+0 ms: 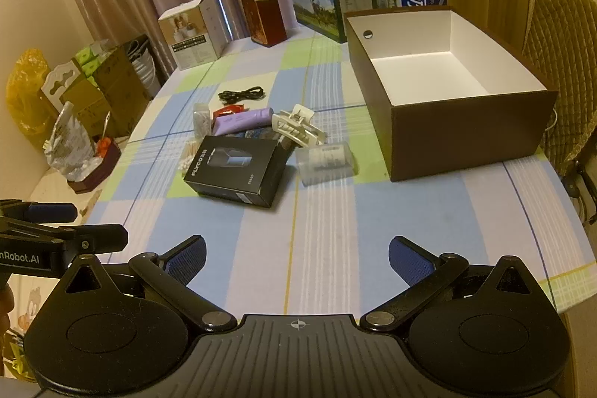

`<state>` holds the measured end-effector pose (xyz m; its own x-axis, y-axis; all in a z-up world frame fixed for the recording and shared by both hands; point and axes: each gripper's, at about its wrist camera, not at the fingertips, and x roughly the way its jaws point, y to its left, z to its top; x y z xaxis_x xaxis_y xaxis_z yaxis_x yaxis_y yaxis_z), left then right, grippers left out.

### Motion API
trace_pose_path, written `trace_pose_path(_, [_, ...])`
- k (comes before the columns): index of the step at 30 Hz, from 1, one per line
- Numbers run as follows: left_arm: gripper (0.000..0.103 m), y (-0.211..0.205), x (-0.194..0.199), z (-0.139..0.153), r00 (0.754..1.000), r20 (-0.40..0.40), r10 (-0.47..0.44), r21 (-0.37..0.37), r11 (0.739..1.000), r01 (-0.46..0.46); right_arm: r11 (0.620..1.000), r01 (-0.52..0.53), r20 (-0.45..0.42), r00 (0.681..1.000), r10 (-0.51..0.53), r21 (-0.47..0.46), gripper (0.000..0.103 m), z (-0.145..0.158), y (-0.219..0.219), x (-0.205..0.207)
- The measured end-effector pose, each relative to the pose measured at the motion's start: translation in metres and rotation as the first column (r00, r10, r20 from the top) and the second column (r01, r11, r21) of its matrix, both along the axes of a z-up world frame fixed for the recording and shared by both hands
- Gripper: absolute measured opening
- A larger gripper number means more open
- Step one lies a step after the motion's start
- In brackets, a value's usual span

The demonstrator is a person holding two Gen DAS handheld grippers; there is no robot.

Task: Organize objects

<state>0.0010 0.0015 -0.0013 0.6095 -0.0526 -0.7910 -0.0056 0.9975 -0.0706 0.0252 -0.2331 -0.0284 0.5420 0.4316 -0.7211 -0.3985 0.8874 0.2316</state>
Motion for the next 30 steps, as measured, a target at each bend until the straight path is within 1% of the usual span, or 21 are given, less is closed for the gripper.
trace_pose_path(8, [0.102, -0.001, 0.001, 0.000, 1.000, -0.002, 0.001, 0.000, 1.000, -0.001, 1.000, -0.002, 0.000, 1.000, 0.002, 0.000, 0.101, 0.000, 0.000, -0.001])
trace_pose_path(30, [0.102, -0.001, 0.015, -0.002, 1.000, -0.016, 0.021, -0.006, 1.000, -0.021, 1.000, -0.026, -0.014, 1.000, 0.026, -0.010, 0.101, -0.003, 0.002, 0.019])
